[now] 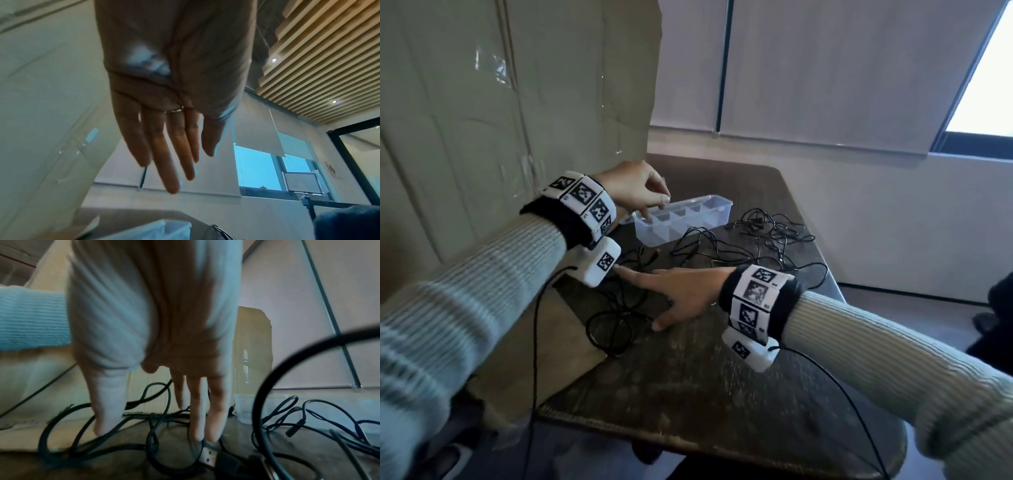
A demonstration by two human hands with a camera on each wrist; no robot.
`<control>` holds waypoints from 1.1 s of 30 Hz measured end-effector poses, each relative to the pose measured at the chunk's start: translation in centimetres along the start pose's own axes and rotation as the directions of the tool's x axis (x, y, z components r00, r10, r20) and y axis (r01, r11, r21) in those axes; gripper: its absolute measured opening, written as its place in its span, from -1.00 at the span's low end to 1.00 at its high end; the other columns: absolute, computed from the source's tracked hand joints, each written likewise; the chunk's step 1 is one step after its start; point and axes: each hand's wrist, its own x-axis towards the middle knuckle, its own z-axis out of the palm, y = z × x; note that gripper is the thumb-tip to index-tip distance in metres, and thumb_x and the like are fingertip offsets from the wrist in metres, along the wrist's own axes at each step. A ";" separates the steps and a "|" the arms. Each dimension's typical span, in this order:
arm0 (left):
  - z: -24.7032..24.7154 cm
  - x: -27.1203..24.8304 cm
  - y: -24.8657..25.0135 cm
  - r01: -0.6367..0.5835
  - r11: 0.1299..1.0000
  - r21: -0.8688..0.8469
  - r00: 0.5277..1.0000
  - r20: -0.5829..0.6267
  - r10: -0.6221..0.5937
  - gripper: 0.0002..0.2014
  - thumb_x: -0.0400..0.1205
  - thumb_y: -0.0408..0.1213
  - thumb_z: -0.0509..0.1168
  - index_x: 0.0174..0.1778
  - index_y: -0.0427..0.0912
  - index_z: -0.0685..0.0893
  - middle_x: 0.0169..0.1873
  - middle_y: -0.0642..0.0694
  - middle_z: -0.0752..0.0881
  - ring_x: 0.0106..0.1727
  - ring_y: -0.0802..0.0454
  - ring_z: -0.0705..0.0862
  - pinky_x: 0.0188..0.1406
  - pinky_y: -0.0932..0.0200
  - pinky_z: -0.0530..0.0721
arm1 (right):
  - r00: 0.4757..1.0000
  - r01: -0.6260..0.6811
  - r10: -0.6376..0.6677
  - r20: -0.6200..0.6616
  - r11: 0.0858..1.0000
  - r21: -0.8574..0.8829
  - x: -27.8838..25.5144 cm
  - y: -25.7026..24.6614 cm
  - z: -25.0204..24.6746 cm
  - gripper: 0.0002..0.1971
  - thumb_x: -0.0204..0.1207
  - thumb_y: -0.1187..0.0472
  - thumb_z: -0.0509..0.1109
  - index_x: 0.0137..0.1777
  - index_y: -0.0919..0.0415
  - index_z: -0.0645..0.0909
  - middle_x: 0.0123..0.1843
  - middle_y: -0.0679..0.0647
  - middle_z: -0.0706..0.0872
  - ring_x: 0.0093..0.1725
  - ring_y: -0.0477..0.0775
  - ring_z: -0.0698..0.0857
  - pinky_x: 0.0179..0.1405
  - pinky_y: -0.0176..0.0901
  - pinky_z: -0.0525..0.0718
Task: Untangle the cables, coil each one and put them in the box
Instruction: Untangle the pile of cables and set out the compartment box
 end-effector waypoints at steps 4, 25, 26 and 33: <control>-1.2 -0.1 0.0 0.020 0.999 -0.036 0.999 -0.032 -0.021 -0.83 0.64 -0.22 0.34 0.08 -0.19 0.73 -0.12 0.02 0.81 -0.28 0.09 0.82 -0.54 0.36 0.61 | 0.997 0.011 -0.004 0.083 0.996 -0.087 0.4 -0.2 1.0 -0.36 0.59 0.05 0.42 0.63 0.17 0.33 0.46 0.22 0.58 0.40 0.21 0.56 0.32 -0.08 0.50; 4.5 0.8 -1.6 -0.090 0.980 -0.177 0.967 0.220 0.129 -0.77 0.66 -0.18 0.31 0.03 -0.27 0.75 -0.43 0.13 0.77 -0.27 0.30 0.72 -0.03 0.35 0.62 | 0.318 0.349 0.681 -0.659 0.562 0.750 -11.8 5.9 -15.1 -0.86 0.66 0.09 0.26 -0.08 0.08 0.61 -0.11 0.08 0.87 -0.31 0.01 0.77 -0.45 -0.33 0.55; 4.4 1.0 -2.6 -0.099 0.992 -0.077 0.974 0.197 0.113 -0.77 0.64 -0.07 0.31 -0.01 -0.13 0.77 -0.41 0.17 0.77 -0.24 0.30 0.71 -0.01 0.32 0.60 | 0.286 0.378 0.682 -0.673 0.565 0.733 -12.6 6.3 -15.4 -0.86 0.66 0.08 0.26 -0.07 0.07 0.61 -0.10 0.08 0.87 -0.30 0.00 0.76 -0.46 -0.32 0.56; 4.4 1.2 -6.4 0.005 0.932 0.363 0.978 -0.198 0.072 -0.75 0.70 -0.08 0.17 -0.01 0.04 0.79 0.16 0.04 0.67 0.30 -0.04 0.55 0.34 -0.10 0.32 | 0.090 0.641 0.755 -0.649 0.455 0.618 -16.8 9.2 -16.5 -0.85 0.69 0.11 0.17 -0.07 0.11 0.50 0.00 0.13 0.83 -0.15 0.07 0.78 -0.21 -0.15 0.74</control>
